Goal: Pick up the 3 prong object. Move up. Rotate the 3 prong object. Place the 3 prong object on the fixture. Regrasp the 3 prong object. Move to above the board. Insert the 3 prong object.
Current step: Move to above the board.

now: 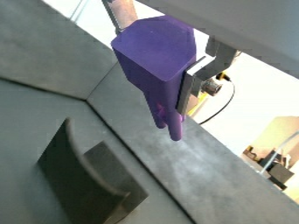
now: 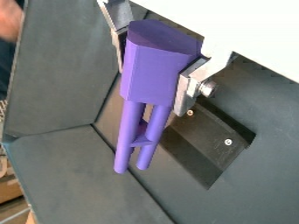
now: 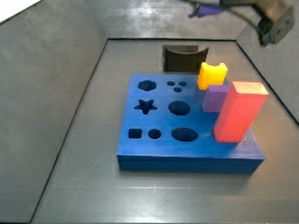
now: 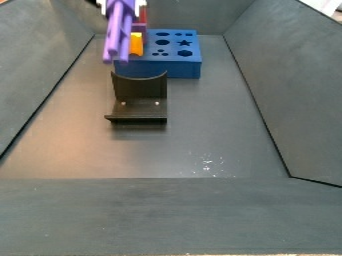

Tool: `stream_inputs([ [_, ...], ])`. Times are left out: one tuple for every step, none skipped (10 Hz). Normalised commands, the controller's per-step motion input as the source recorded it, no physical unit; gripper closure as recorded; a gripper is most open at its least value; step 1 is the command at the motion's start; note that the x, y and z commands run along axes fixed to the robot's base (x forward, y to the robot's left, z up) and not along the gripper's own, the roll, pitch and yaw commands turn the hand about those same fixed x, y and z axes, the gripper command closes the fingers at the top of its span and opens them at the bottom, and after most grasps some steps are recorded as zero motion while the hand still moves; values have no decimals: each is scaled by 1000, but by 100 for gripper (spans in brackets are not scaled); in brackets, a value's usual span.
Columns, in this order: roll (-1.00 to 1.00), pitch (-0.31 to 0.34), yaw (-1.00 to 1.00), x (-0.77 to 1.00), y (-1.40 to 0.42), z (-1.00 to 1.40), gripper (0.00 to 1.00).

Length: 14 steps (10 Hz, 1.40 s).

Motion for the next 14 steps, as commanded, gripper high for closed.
stream_inputs([
  [-44,175,-20,36,-43,1000,100],
  [-42,186,15,35,-42,1000,100],
  [-36,192,59,37,-41,1000,100],
  [-29,195,87,40,-42,1000,100],
  [-26,194,102,46,-43,1000,100],
  [-18,173,135,46,-38,843,100],
  [-21,157,144,41,-35,732,100],
  [-26,127,155,30,-25,510,100],
  [-35,105,154,24,-19,349,100],
  [-1000,43,-56,-976,-1000,172,100],
  [-1000,24,-57,-993,-1000,145,100],
  [-1000,-4,-49,-1000,-934,152,100],
  [-1000,-19,-42,-1000,-872,124,100],
  [-1000,-27,-41,-1000,-840,125,100],
])
